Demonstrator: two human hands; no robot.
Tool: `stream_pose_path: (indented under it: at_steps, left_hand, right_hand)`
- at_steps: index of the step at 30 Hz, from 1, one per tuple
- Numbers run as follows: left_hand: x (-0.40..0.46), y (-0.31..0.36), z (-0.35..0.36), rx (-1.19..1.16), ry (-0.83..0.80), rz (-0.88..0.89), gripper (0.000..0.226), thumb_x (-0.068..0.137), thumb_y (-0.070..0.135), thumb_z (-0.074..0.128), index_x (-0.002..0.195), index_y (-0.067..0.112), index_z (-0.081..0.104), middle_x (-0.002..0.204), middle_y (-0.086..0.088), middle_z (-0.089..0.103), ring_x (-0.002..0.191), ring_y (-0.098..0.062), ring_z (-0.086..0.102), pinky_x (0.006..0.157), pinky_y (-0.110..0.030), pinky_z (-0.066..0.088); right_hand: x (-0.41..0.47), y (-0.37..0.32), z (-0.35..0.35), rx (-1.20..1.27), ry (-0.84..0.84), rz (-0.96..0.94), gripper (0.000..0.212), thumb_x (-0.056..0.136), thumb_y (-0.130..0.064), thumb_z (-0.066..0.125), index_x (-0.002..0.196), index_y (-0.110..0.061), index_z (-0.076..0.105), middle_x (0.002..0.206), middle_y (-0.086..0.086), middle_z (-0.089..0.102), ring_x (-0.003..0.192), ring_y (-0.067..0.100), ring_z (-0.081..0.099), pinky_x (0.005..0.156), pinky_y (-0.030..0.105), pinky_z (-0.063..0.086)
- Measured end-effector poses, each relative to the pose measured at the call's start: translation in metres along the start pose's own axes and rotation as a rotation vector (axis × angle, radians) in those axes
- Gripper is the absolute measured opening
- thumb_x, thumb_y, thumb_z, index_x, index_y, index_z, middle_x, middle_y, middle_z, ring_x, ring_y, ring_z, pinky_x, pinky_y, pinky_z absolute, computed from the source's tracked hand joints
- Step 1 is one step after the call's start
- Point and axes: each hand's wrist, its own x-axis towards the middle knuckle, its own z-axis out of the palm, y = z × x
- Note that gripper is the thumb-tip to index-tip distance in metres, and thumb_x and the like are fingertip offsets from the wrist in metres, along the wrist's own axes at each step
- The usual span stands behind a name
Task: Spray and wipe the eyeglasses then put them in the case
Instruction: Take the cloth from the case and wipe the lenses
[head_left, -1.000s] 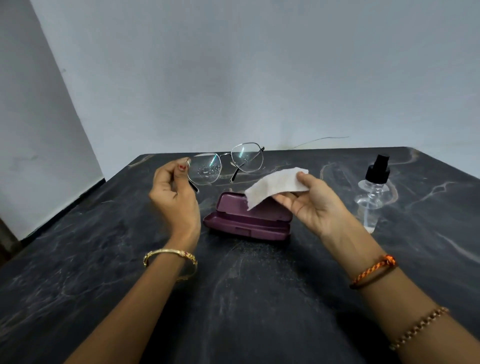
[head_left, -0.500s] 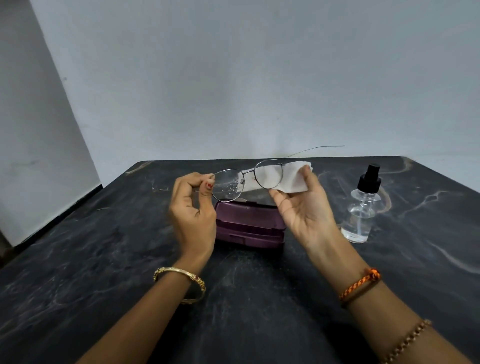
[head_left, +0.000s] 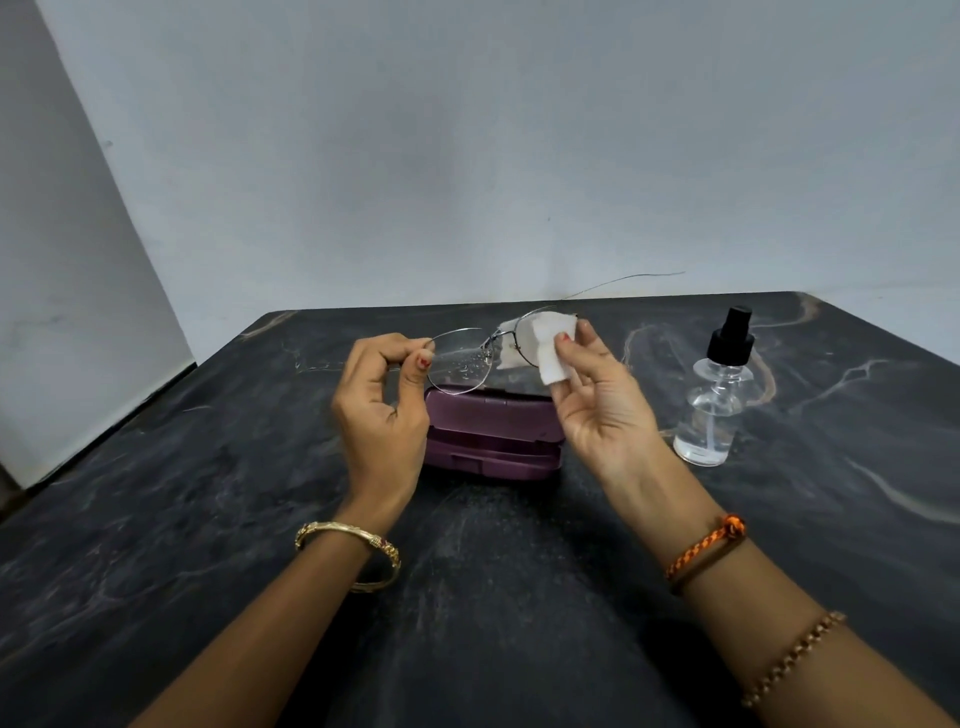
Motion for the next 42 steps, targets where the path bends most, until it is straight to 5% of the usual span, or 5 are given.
stream_pose_path:
  at_steps: [5,12,25,36,42]
  left_hand:
    - [0.001,-0.003,-0.001,-0.015,-0.013,0.022,0.007,0.084,0.015,0.055,0.087,0.020,0.059,0.086,0.009,0.055,0.083,-0.022,0.058,0.076,-0.023,0.052]
    - [0.004,-0.003,-0.003,-0.001,-0.035,0.030,0.008,0.085,0.014,0.055,0.088,0.020,0.059,0.086,0.009,0.054,0.083,-0.021,0.057,0.076,-0.031,0.051]
    - [0.007,-0.002,-0.005,-0.050,-0.056,-0.026,0.019,0.085,0.012,0.055,0.084,0.031,0.058,0.086,0.004,0.058,0.086,-0.018,0.059,0.080,-0.023,0.051]
    - [0.008,-0.001,-0.006,-0.037,-0.088,0.009,0.013,0.085,0.012,0.055,0.088,0.024,0.058,0.086,0.006,0.058,0.085,-0.012,0.059,0.077,-0.015,0.050]
    - [0.013,0.000,-0.009,-0.040,-0.097,0.003,0.019,0.085,0.013,0.055,0.085,0.031,0.057,0.087,0.003,0.059,0.086,-0.017,0.059,0.078,-0.017,0.050]
  right_hand:
    - [0.000,0.000,-0.003,-0.105,-0.036,-0.001,0.008,0.081,0.008,0.055,0.078,0.002,0.059,0.063,0.006,0.071,0.057,0.012,0.069,0.050,0.020,0.056]
    - [0.002,0.000,-0.006,-0.306,-0.148,0.159,0.013,0.089,-0.008,0.051,0.100,-0.003,0.053,0.096,0.013,0.063,0.087,0.026,0.063,0.074,0.042,0.055]
    - [0.002,-0.007,-0.007,-0.153,-0.105,0.117,0.002,0.084,-0.004,0.056,0.082,-0.006,0.057,0.059,0.004,0.071,0.056,0.014,0.069,0.054,0.024,0.058]
    - [0.002,-0.010,-0.007,-0.247,-0.248,0.126,0.010,0.083,0.001,0.052,0.092,-0.002,0.056,0.077,0.008,0.070,0.074,0.017,0.068,0.067,0.027,0.057]
    - [0.001,-0.015,-0.006,-0.335,-0.283,0.131,0.025,0.061,0.001,0.060,0.085,-0.001,0.061,0.067,0.005,0.073,0.066,0.012,0.070,0.065,0.022,0.058]
